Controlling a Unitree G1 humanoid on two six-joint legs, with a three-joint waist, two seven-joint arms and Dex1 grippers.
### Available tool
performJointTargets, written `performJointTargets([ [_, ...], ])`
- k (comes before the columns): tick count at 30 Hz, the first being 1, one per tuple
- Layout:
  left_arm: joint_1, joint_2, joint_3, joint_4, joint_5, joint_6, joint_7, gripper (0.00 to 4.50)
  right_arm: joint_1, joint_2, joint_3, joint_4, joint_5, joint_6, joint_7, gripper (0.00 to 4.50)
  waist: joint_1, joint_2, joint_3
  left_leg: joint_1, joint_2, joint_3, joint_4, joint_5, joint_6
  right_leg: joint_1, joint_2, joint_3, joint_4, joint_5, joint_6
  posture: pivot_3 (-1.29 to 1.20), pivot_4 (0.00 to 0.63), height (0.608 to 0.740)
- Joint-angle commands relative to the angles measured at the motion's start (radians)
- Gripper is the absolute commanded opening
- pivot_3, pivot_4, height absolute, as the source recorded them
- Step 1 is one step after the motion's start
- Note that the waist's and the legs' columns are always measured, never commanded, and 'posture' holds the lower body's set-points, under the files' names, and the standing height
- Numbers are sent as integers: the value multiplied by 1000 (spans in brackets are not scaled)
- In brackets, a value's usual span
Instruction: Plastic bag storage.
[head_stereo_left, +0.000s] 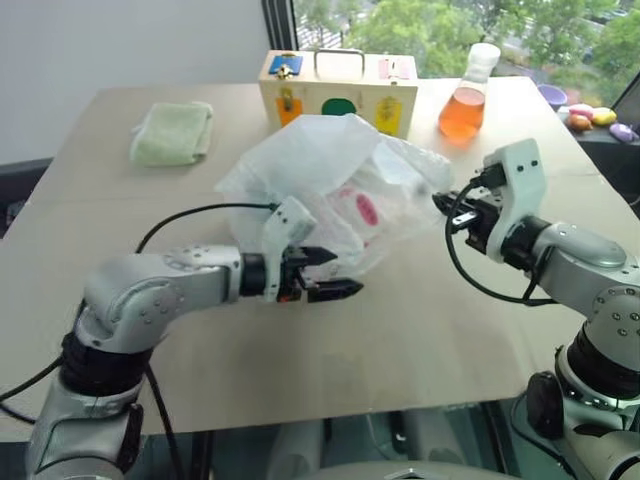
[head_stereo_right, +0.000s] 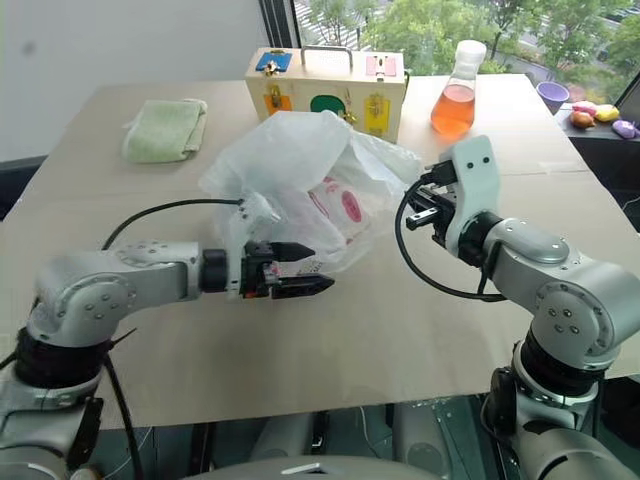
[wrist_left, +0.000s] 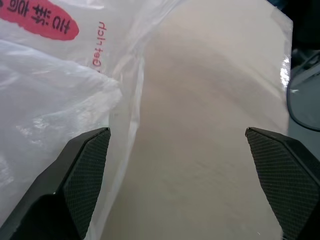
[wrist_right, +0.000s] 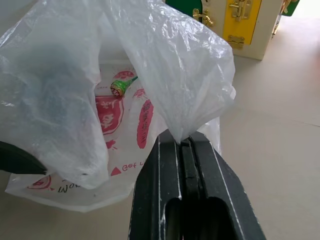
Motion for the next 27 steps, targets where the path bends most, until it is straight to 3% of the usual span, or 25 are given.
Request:
performJointTargets([
  [1, -39, 8, -95, -1, 171, -90, -25, 4480, -16, 7, -7, -42, -8, -3, -5, 0, -2, 0, 0, 0, 0, 0, 0, 0, 0, 0, 0, 0, 0, 0, 0, 0, 150, 740],
  [4, -40, -8, -94, 23, 226, -146, -57, 4480, -11, 11, 1, -46, -13, -5, -10, 0, -4, 0, 0, 0, 0, 0, -1, 0, 0, 0, 0, 0, 0, 0, 0, 0, 150, 740],
  [7, 1, -76, 98, 30, 9, -117, -125, 4480, -8, 16, 6, -50, -19, -6, -11, 0, -4, 0, 0, 0, 1, 0, 0, 0, 0, -1, 0, 0, 0, 0, 0, 0, 150, 740],
  [9, 32, -40, 198, 64, -65, -83, -183, 4480, -5, 19, 12, -49, -24, -11, -8, 0, -7, 0, 0, -1, 1, 0, 0, 0, 0, -1, 0, 0, 0, 0, 0, 0, 150, 740],
  [11, 44, 21, 226, 81, -57, -74, -234, 4480, -5, 21, 17, -44, -29, -17, -3, 0, -8, 0, 0, 0, 1, 0, 0, 0, 0, -1, 1, 0, 0, 0, 0, 0, 150, 740],
  [14, -2, 28, 265, 128, -91, -35, -217, 4480, -5, 22, 22, -35, -34, -29, 5, 0, -3, 0, 0, 0, 1, 0, 0, 0, 0, -1, 1, 0, 0, 0, 0, 0, 150, 740],
  [18, -27, 76, 129, 101, 79, -83, -228, 4480, -4, 23, 31, -19, -39, -49, 14, 0, 2, 0, 0, -1, 0, -1, 1, 0, 0, 0, 0, -1, 0, 0, 0, 0, 150, 740],
  [21, -33, 54, 60, 102, 120, -82, -239, 4480, -6, 26, 43, -7, -42, -65, 17, 0, -1, 0, 0, 0, 0, 0, 0, 0, 0, 0, 0, 0, 0, 0, 0, 0, 150, 740],
  [27, -74, 29, -55, 128, 330, -259, -260, 4480, -7, 25, 58, -3, -45, -82, 15, 0, -4, 0, 0, -1, 1, 0, -1, 0, 0, -1, 0, 0, 0, 0, 0, 0, 150, 740],
])
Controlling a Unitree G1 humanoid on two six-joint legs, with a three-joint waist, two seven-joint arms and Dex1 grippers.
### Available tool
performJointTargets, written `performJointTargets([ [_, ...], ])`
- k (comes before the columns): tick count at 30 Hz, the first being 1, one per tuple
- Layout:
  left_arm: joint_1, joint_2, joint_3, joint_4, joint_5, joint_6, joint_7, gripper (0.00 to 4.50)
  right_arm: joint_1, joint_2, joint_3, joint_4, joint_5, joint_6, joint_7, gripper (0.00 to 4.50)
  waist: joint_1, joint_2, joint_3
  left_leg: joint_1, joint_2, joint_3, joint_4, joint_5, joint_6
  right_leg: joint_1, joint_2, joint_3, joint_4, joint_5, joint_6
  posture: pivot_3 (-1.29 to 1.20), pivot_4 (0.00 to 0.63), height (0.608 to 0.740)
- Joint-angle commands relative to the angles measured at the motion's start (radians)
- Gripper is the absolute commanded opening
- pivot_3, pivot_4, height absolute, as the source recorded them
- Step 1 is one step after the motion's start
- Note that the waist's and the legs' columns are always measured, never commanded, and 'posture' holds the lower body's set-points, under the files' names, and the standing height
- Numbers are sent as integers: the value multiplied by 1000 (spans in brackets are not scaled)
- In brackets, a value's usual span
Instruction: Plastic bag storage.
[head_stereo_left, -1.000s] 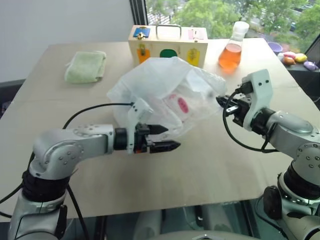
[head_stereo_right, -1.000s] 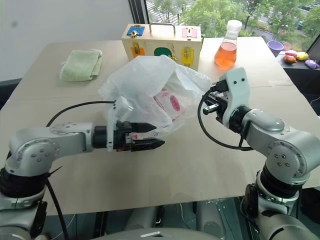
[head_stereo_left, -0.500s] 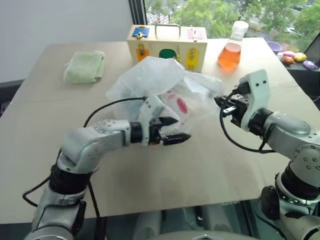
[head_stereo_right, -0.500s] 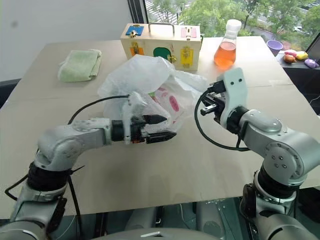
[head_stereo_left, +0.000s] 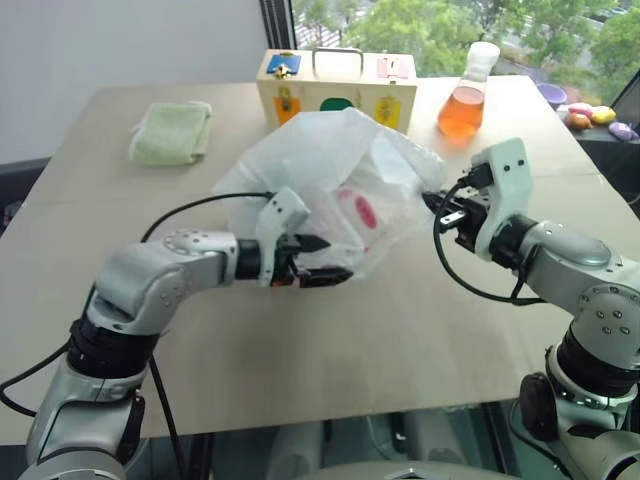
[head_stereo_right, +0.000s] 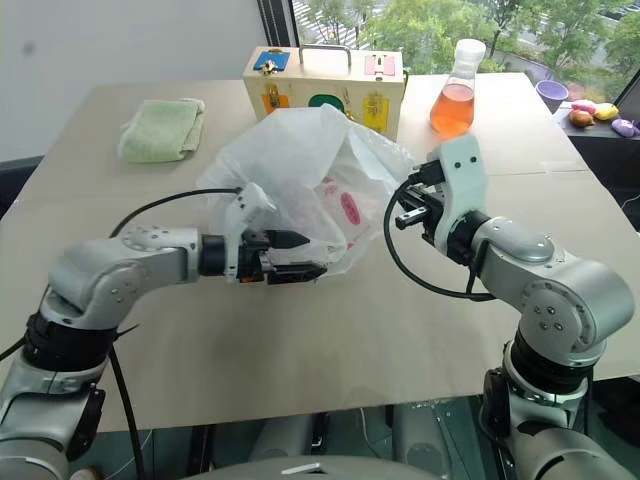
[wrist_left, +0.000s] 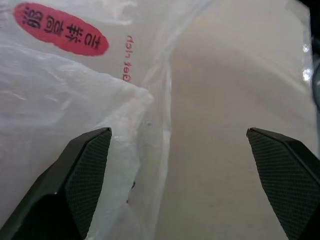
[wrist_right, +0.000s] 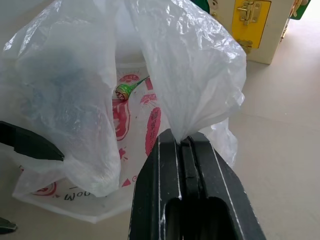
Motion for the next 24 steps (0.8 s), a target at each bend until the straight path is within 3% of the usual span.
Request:
performJointTargets([
  [1, -55, -28, -6, 6, 85, -90, -9, 4480, -7, -2, 8, -18, -4, -30, 6, 0, 1, 0, 0, 0, 0, 0, 0, 0, 0, 0, 0, 0, 0, 0, 0, 0, 150, 740],
  [7, -63, 32, 177, -9, -168, 20, -222, 4480, 5, -16, 29, -5, -12, -60, 16, 0, -6, 0, 0, 0, 0, 0, 0, 0, 0, 0, 0, 0, 0, 0, 0, 0, 150, 740],
  [9, -40, 72, 106, 3, 7, -144, -243, 4480, 8, -20, 34, 2, -14, -71, 20, 0, -4, 0, 0, 0, 0, 0, 0, 0, 0, -1, 0, 0, 0, 0, 0, 0, 150, 740],
  [14, -85, 36, -58, 99, 350, -429, -174, 4480, 3, -13, 39, 6, -7, -83, 25, 0, 8, 0, 0, 0, -1, 0, 0, 0, 0, 1, 0, 0, 0, 0, 0, 0, 150, 740],
  [23, -150, -49, -160, 243, 617, -617, -145, 4480, 4, -14, 46, 2, -8, -88, 26, 0, 2, 0, 0, -1, 0, 0, 0, 0, 0, 0, 0, 0, 0, 0, 0, 0, 150, 740],
  [24, -153, -52, -173, 256, 647, -652, -151, 4241, 4, -15, 46, 2, -8, -89, 26, 0, 1, 0, 0, -1, 0, 0, 0, 0, 0, 0, 0, 0, 0, 0, 0, 0, 150, 740],
])
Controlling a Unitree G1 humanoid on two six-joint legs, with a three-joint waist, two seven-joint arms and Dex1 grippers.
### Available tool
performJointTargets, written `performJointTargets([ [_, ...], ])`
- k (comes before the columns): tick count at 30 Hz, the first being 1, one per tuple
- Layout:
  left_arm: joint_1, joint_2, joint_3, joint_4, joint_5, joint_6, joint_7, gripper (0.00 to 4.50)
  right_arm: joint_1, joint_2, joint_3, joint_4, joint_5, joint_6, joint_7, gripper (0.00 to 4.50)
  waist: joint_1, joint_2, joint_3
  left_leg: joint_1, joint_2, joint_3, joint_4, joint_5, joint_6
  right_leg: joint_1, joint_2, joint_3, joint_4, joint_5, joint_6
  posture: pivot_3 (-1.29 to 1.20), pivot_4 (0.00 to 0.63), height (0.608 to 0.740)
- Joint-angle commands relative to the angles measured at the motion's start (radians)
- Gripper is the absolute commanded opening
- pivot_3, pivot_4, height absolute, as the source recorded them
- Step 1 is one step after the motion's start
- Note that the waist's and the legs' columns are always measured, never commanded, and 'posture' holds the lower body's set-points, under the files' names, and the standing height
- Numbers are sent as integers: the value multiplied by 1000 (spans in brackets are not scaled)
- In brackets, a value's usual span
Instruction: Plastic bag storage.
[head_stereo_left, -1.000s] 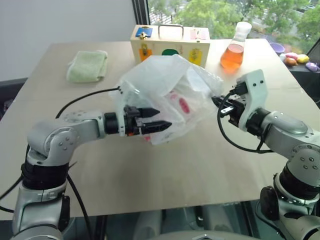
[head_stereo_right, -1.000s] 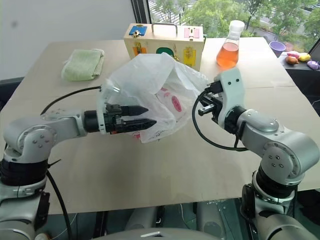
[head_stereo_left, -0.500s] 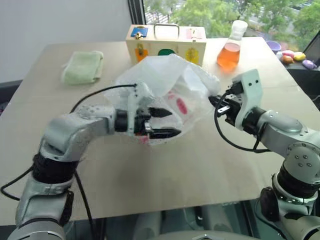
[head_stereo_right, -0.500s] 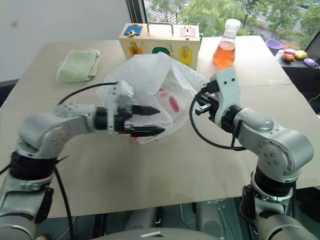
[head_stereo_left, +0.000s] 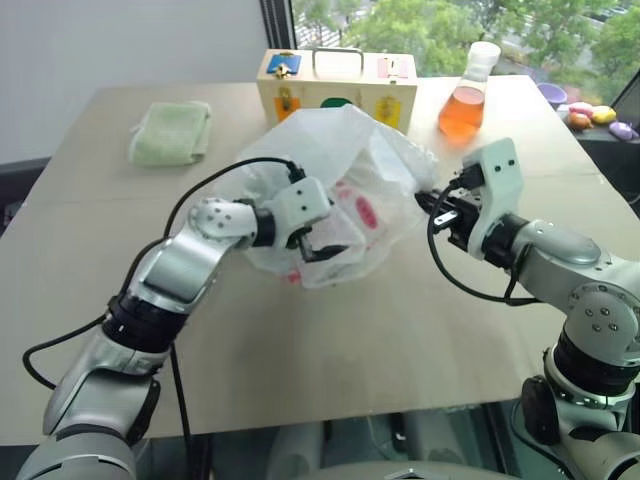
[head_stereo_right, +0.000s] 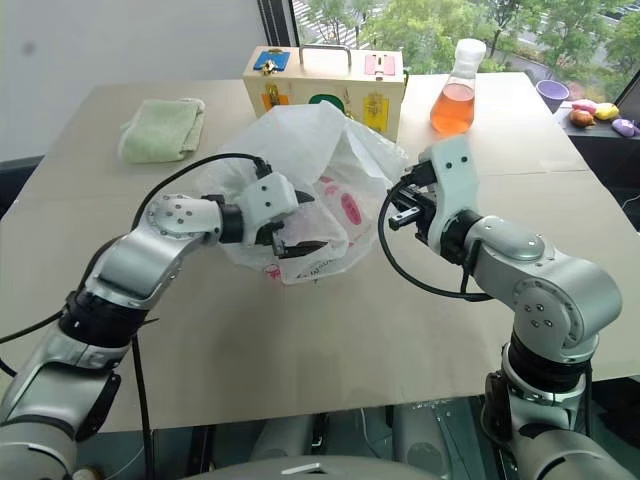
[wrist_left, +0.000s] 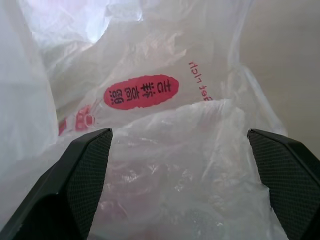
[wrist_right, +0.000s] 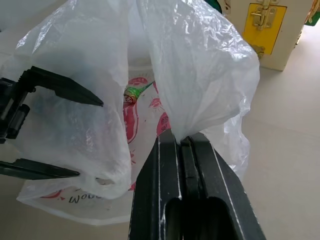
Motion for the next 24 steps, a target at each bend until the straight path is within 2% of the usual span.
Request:
performJointTargets([
  [1, -27, -6, -33, 34, 104, -122, -8, 3943, -6, -5, -1, -25, 3, -21, 4, 0, -1, 0, 0, 0, 0, 0, 0, 0, 0, 0, 0, 0, 0, 0, 0, 0, 150, 740],
  [4, -29, -8, -61, 51, 160, -188, -39, 2888, -7, -7, 2, -23, 1, -24, 4, 0, 0, 0, 0, 0, 0, 0, 0, 0, 0, 0, 0, 0, 0, 0, 0, 0, 150, 740],
  [7, -31, -1, -94, 85, 244, -264, -50, 2888, -8, -12, 5, -19, 0, -28, 7, 0, 0, 0, 0, 0, 0, 0, 0, 0, 0, 0, 0, 0, 0, 0, 0, 0, 150, 740],
  [10, -52, -42, -112, 141, 316, -324, -16, 2888, -11, -14, 12, -13, -2, -36, 8, 0, 1, 0, 0, 0, 0, 0, 0, 0, 0, 0, 0, 0, 0, 0, 0, 0, 150, 740],
  [13, -64, -80, -117, 178, 351, -358, -14, 2093, -11, -14, 16, -11, -2, -42, 9, 0, 1, 0, 0, 0, 0, 0, 0, 0, 0, 0, 0, 0, 1, 0, 0, 0, 150, 740],
  [15, -60, -93, -89, 195, 343, -366, -15, 1174, -9, -17, 18, -10, -2, -45, 10, 0, 1, 0, 0, 0, 0, 0, 0, 0, 0, 0, 0, 0, 1, 0, 0, 0, 150, 740],
  [16, -53, -116, -35, 184, 276, -309, -24, 866, -7, -19, 18, -9, -3, -47, 12, 0, 1, 0, 0, 0, 0, 0, 0, 0, 0, 0, 0, 0, 0, 0, 0, 0, 150, 740],
  [17, -46, -136, 17, 167, 209, -241, -34, 278, -4, -22, 17, -10, -2, -49, 14, 0, 0, 0, 0, 0, 0, 0, 0, 0, 0, 0, 0, 0, 0, 0, 0, 0, 150, 740],
  [18, -41, -161, 77, 143, 126, -161, -43, 26, -2, -26, 15, -11, -2, -51, 16, 0, -1, 0, 0, -1, 0, 0, 0, 0, 0, 0, 0, 0, 1, 0, 0, 0, 150, 740],
  [21, -71, -233, 358, 66, -282, 200, -65, 26, -4, -40, 4, 4, -6, -69, 24, 0, -3, 0, 0, -1, 0, -1, 1, 0, 0, 0, 0, -1, 1, 0, 0, 0, 150, 740],
  [24, -149, -226, 608, 66, -585, 460, -16, 26, -15, -48, -20, 43, -13, -114, 33, 0, -8, 0, 0, -1, 1, -1, 2, 0, 0, 0, 0, -1, 2, 0, 0, 0, 150, 740],
])
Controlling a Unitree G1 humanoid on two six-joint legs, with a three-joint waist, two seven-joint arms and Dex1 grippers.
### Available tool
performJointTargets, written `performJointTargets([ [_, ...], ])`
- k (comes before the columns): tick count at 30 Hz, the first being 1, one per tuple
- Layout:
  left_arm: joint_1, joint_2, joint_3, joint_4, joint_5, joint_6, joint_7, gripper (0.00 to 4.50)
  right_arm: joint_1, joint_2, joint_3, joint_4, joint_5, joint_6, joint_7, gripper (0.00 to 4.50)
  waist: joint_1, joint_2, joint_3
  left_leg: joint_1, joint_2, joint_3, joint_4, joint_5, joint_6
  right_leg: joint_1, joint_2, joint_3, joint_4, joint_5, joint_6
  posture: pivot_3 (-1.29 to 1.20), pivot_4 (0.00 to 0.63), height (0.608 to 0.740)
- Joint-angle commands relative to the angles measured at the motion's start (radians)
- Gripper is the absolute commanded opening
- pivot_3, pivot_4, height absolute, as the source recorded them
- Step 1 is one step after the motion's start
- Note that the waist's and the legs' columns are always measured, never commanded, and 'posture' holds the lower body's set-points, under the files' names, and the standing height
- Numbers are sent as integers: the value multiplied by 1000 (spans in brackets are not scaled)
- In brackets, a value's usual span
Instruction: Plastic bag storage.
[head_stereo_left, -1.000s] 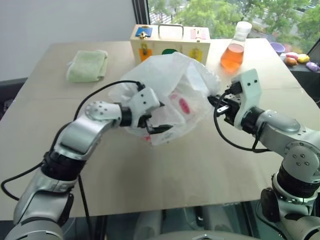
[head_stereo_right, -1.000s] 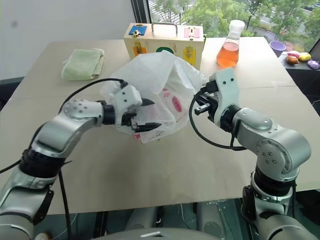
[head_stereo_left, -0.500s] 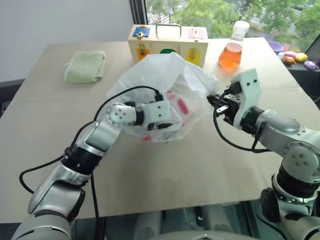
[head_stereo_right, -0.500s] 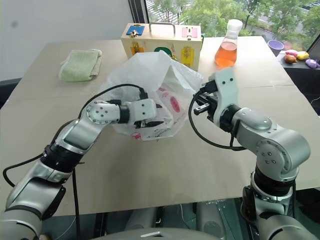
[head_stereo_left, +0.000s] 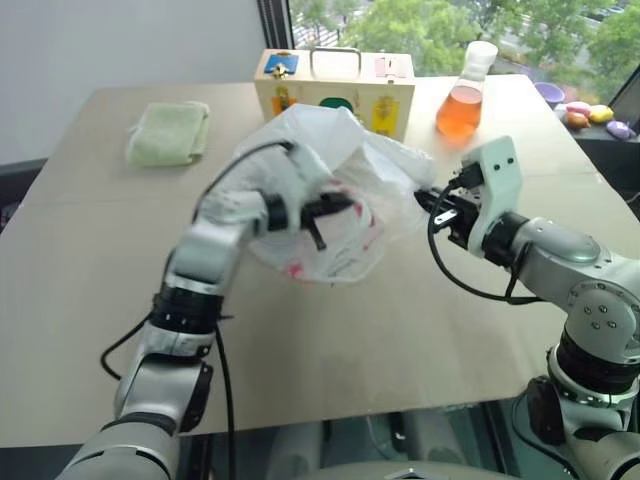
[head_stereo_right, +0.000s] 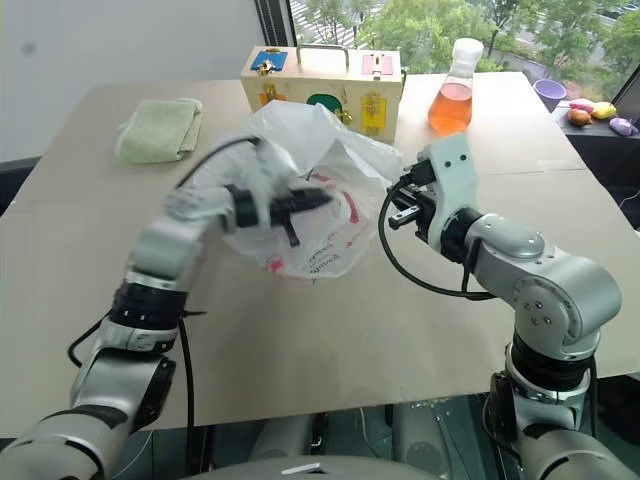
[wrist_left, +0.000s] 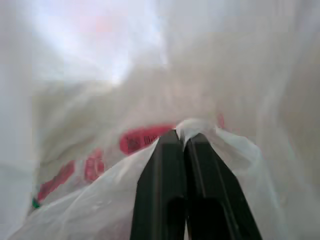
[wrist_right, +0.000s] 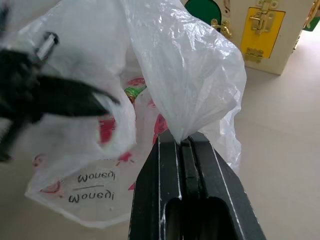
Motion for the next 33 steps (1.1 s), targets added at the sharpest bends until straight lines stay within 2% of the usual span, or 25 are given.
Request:
performJointTargets([
  [1, -134, 20, 320, 3, -354, 278, 101, 26, -31, -14, -46, 40, -12, -88, 18, 0, 1, 0, 0, 0, 0, 0, 0, 0, 0, 0, 0, 0, 1, 0, 0, 0, 150, 740],
  [3, -207, 21, 427, 80, -422, 326, 201, 26, -58, -19, -60, 82, -19, -131, 25, 0, 3, 0, 0, 1, 0, -1, 0, 0, 0, 1, 0, -1, 1, 0, 0, 0, 150, 740],
  [7, -399, 19, 610, 255, -525, 280, 389, 26, -187, -58, -90, 208, -28, -233, 61, 0, 5, 0, 0, 2, -1, -1, 2, 0, 0, 2, -1, -1, 1, 0, 0, 0, 150, 740],
  [10, -549, 61, 692, 424, -543, 188, 469, 26, -393, -98, -133, 374, -34, -346, 91, 0, 5, 0, 1, 1, -1, 0, 2, 0, 0, 1, -1, -1, 1, 0, 0, 0, 150, 740],
  [15, -695, 118, 665, 607, -488, 63, 449, 26, -593, -179, -146, 546, -44, -430, 141, 0, 5, 0, 1, 0, -1, 0, -3, 0, -1, 0, -1, -1, -1, 0, 0, 0, 150, 740],
  [20, -749, 140, 620, 704, -448, 5, 399, 26, -597, -263, -108, 579, -83, -474, 190, 0, 5, 0, 1, -2, -3, 1, -4, 1, -3, -1, -3, -1, -2, 0, 0, 0, 150, 740],
  [24, -660, 124, 578, 624, -458, 66, 374, 26, -539, -322, -140, 555, -86, -461, 196, 0, 5, 0, 0, -7, -3, 1, -3, 1, -3, -5, -3, -1, -1, 0, 0, 0, 150, 740],
  [28, -459, 113, 550, 420, -497, 172, 377, 26, -461, -329, -227, 452, -13, -383, 157, 0, 1, 1, 0, -9, -2, 2, -3, 2, -3, -8, -3, 0, 0, 0, 0, 0, 150, 740],
  [31, -260, 121, 514, 194, -539, 277, 371, 26, -284, -323, -301, 267, 117, -234, 151, 0, 2, 0, -1, -13, -1, 0, -1, 2, -3, -12, -2, -1, 2, 1, 0, 0, 150, 740],
  [33, -33, 127, 464, -35, -565, 339, 349, 26, -31, -323, -336, 49, 209, -149, 160, 0, 4, 0, -2, -13, -1, -1, -2, 2, -3, -11, -3, -1, 1, 0, 0, 0, 150, 740],
])
